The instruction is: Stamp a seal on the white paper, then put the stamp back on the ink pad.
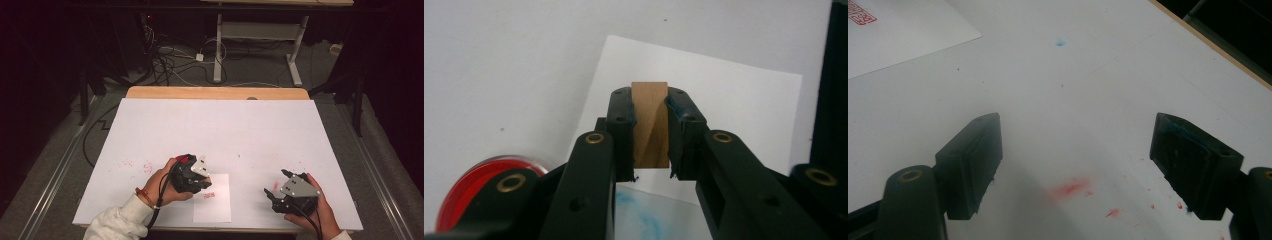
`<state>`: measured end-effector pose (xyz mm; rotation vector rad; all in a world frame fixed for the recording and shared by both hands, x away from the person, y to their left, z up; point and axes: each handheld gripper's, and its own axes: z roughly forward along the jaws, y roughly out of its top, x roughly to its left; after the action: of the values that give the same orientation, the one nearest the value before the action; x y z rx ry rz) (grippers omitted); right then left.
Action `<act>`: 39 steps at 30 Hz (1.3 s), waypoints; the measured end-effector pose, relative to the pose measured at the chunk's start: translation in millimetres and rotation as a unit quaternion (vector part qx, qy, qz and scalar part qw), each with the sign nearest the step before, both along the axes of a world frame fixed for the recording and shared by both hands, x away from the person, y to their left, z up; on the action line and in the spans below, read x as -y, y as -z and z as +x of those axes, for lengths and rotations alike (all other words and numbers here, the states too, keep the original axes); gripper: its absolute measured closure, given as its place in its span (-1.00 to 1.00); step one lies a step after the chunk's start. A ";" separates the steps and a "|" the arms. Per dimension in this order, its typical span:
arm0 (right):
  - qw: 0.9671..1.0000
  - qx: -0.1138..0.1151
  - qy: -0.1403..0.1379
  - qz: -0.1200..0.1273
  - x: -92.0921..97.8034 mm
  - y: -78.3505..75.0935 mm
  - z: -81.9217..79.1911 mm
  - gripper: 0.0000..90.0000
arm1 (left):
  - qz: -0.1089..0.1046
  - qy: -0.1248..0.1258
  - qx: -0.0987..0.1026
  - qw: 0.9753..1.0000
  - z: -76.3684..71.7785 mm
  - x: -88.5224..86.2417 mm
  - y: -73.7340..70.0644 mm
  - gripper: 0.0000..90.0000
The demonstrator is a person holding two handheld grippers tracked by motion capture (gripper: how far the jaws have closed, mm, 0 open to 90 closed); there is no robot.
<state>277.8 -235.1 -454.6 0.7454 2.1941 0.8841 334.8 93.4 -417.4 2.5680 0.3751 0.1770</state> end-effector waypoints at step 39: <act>1.000 -0.005 -0.005 0.001 -2.2 0.5 4.3 -0.52 | -0.021 -0.100 0.027 0.994 26.2 -50.1 -7.8 0.63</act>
<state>282.1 -232.9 -455.2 0.7411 2.2076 0.8901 361.0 143.5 -409.6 2.4763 0.6094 0.3079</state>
